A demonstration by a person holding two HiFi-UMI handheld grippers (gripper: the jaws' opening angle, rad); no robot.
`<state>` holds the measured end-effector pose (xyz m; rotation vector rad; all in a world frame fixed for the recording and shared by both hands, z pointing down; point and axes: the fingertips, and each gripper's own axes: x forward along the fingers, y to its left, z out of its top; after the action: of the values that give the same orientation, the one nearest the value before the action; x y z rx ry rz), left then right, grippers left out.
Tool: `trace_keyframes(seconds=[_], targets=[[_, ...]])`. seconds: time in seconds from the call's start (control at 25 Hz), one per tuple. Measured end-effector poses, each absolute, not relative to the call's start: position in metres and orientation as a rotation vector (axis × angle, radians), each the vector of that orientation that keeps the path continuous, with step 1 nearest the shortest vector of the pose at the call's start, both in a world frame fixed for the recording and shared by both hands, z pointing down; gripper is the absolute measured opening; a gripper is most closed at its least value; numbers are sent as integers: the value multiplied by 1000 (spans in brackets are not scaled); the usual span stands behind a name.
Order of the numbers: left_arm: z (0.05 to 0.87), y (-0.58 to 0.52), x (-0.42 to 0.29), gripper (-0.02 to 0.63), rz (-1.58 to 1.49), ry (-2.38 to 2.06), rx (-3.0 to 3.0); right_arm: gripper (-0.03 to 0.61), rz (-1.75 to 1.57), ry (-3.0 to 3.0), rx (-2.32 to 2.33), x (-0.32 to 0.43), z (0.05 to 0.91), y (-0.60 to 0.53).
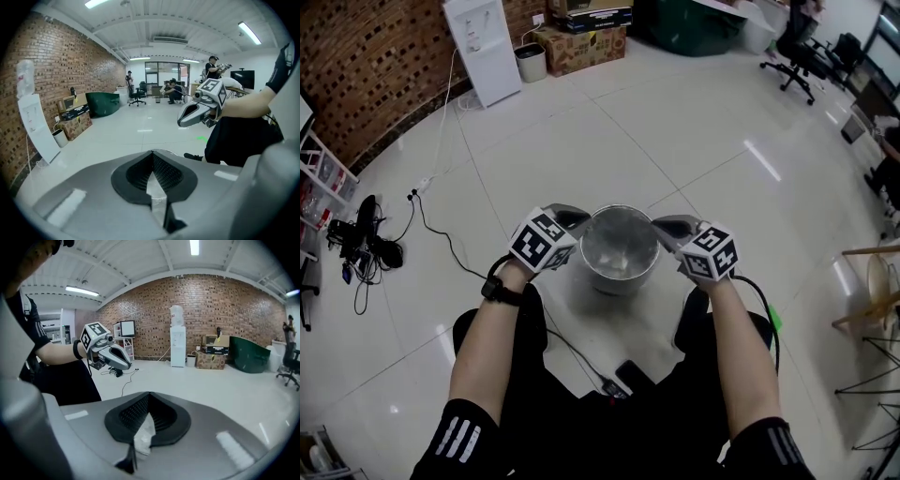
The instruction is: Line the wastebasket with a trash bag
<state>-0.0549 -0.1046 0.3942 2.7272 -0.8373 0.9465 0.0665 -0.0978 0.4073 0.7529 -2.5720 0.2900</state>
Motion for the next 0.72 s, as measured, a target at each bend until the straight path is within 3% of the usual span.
trace_keyframes(seconds=[0.24,0.72], targets=[[425,-92,-38,107,1031,-579,2729,6,288,-2587,667,65,414,-94],[410,-117,-28,126,987,-621,2807,7,159,-2532,637,48,405,-112]])
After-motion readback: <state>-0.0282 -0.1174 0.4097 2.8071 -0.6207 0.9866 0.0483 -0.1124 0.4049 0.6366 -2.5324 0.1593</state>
